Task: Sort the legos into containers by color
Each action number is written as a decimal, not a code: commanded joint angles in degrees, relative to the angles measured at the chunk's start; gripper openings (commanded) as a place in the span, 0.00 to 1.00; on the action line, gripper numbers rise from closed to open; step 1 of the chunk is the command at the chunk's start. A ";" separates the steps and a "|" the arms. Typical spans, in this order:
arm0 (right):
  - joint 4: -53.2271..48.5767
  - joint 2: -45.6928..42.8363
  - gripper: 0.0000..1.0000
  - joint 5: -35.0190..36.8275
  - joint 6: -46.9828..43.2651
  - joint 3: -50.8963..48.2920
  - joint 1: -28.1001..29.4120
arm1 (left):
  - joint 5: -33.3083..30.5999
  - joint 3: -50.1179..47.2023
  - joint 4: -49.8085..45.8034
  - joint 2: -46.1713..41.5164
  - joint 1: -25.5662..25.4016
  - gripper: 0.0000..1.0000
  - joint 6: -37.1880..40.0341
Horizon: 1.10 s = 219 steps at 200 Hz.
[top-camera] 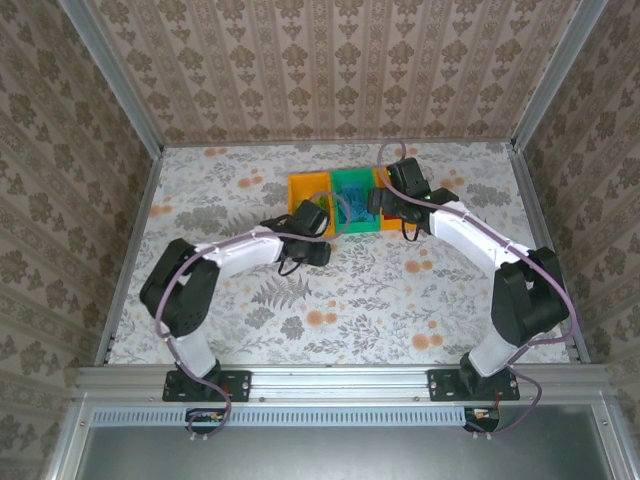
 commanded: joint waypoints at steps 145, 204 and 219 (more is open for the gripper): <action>17.03 -18.23 1.00 12.72 -12.16 -21.99 -3.63 | -0.13 22.08 -1.63 8.75 12.44 1.00 6.24; 38.08 -23.92 1.00 16.39 -18.99 -37.94 -9.69 | -15.13 5.16 3.79 -8.10 12.53 1.00 12.84; 46.19 -24.80 1.00 15.88 -20.39 -43.18 -11.90 | -20.77 -0.66 6.94 -12.74 12.66 1.00 16.60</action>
